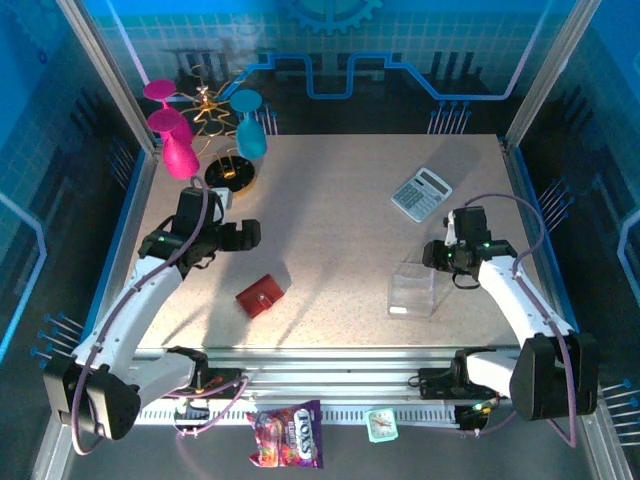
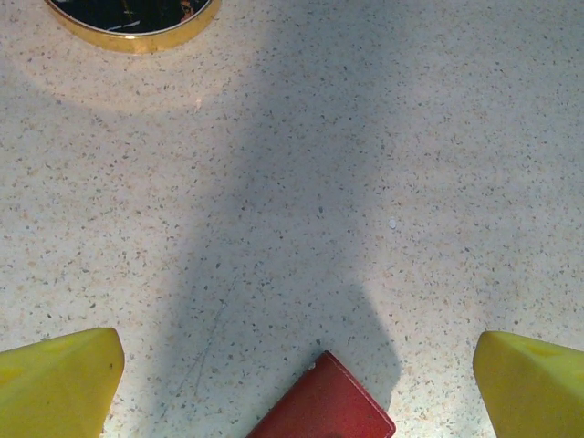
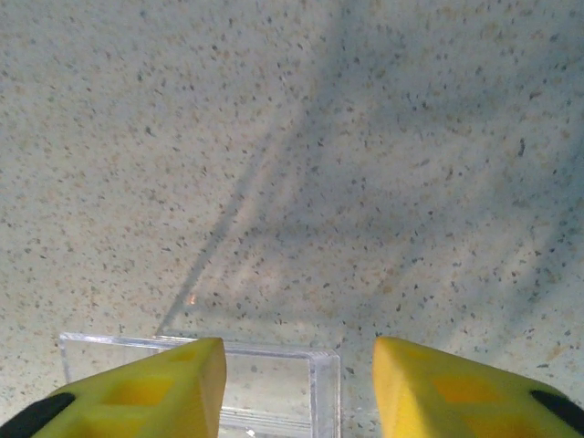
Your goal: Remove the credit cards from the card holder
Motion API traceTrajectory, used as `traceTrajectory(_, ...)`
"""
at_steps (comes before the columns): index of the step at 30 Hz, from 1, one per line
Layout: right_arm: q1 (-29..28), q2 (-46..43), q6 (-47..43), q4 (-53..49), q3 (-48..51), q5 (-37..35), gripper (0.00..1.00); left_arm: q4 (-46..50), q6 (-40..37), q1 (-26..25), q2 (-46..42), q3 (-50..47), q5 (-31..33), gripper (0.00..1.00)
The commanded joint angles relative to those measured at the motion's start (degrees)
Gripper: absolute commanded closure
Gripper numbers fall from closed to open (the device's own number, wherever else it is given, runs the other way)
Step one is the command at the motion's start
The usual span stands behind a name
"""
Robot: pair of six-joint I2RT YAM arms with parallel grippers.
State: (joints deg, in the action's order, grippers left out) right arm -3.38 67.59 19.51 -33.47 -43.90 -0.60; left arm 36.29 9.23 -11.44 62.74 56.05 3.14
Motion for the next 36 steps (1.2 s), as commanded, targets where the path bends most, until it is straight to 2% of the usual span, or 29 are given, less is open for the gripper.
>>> traceTrajectory(1, -0.7, 1.5, 0.5, -0.2, 1.0, 1.0, 0.59, -0.2, -4.2, -0.3, -1.6, -0.6, -1.4, 0.00)
traceTrajectory(8, -0.7, 3.8, 1.6, 1.0, 2.5, 1.6, 0.68, -2.3, -2.2, -0.3, -4.4, -2.7, 0.2, 0.01)
traceTrajectory(23, -2.9, 0.8, 4.1, -1.4, 3.1, -0.3, 0.70, -1.9, -2.8, -0.2, -6.2, -3.6, 3.9, 0.01)
traceTrajectory(36, -3.1, 1.1, 4.3, -0.8, 4.4, -0.6, 0.76, -1.2, -2.8, -0.2, -5.6, -3.8, 3.2, 0.01)
